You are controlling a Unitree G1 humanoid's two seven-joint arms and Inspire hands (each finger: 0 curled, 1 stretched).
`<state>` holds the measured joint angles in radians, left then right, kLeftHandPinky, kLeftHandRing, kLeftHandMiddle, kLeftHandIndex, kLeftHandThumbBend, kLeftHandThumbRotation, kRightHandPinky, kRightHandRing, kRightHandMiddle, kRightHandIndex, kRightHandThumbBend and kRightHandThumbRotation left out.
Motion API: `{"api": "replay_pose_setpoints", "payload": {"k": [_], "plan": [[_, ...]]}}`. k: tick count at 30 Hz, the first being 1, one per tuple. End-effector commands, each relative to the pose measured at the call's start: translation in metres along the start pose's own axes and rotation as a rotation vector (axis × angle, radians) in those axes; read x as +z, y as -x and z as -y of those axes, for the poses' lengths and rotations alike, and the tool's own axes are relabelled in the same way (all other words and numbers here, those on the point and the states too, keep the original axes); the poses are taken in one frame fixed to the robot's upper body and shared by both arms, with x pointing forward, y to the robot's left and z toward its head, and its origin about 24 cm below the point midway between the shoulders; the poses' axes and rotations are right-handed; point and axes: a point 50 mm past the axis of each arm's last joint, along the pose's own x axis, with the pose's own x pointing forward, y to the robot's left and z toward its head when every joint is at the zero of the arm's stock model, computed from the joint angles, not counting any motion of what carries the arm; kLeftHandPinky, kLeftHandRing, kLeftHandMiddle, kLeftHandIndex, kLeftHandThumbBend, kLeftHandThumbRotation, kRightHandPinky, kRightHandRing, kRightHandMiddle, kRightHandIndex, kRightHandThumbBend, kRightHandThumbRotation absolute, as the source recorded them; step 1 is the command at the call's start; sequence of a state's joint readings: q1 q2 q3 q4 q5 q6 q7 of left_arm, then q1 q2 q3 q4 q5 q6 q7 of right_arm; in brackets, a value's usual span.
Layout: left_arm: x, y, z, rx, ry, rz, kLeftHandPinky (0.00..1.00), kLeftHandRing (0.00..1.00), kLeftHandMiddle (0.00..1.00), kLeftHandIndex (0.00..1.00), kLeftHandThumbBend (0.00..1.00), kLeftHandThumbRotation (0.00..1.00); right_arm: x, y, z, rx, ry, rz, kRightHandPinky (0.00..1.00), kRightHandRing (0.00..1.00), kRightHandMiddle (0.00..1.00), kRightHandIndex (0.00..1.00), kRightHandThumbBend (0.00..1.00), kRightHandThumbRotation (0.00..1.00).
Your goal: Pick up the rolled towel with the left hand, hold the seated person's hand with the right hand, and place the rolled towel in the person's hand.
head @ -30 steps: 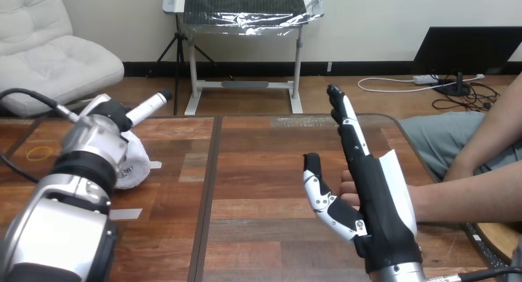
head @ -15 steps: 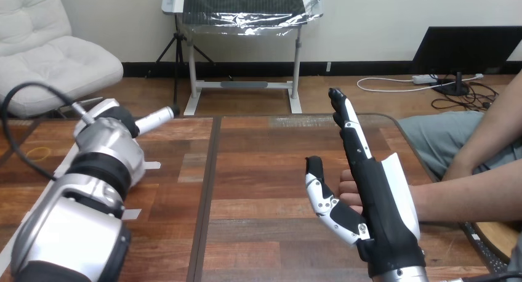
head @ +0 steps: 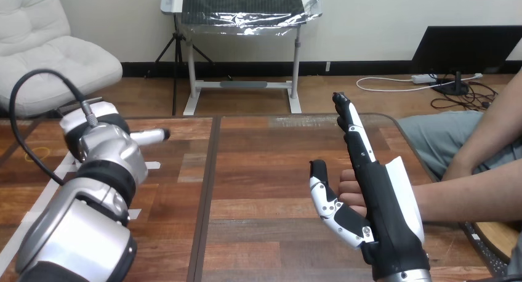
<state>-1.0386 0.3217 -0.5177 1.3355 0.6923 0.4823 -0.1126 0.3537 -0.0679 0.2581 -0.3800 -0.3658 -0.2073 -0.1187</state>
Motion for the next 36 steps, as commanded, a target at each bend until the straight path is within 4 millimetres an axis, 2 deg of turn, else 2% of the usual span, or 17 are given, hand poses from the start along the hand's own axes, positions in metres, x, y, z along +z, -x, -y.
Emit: {"api": "replay_pose_setpoints", "payload": {"k": [1,7,9,16,19,25,36], "plan": [[0.003,0.001,-0.008,0.080,-0.092,0.014,0.33,0.42,0.53,0.75,0.77,0.91,0.014,-0.009,0.004,-0.024,-0.019,0.072,1.00,1.00,1.00,1.00,0.00,0.00],[0.003,0.001,-0.006,0.087,-0.104,0.011,0.28,0.36,0.47,0.74,0.77,0.88,0.014,-0.009,0.005,-0.016,-0.015,0.074,1.00,1.00,1.00,1.00,0.00,0.00],[0.003,0.001,-0.006,0.085,-0.126,0.010,0.27,0.35,0.47,0.75,0.78,0.91,0.014,-0.009,0.005,-0.015,-0.014,0.075,1.00,1.00,1.00,1.00,0.00,0.00],[0.008,0.004,-0.011,0.072,-0.158,0.007,0.28,0.37,0.49,0.76,0.79,0.96,0.014,-0.009,0.005,-0.014,-0.010,0.068,1.00,1.00,1.00,1.00,0.00,0.00],[0.011,0.005,-0.014,0.072,-0.163,0.011,0.31,0.41,0.52,0.73,0.79,0.98,0.014,-0.009,0.005,-0.012,-0.010,0.068,1.00,1.00,1.00,1.00,0.00,0.00],[0.020,0.009,-0.020,0.122,-0.170,0.030,0.28,0.39,0.51,0.69,0.80,1.00,0.013,-0.009,0.005,-0.011,-0.014,0.069,1.00,1.00,1.00,1.00,0.00,0.00],[0.041,0.022,-0.028,0.223,-0.093,0.103,0.21,0.31,0.46,0.77,0.80,1.00,0.014,-0.010,0.004,-0.012,-0.017,0.058,1.00,1.00,1.00,1.00,0.00,0.00]]}}
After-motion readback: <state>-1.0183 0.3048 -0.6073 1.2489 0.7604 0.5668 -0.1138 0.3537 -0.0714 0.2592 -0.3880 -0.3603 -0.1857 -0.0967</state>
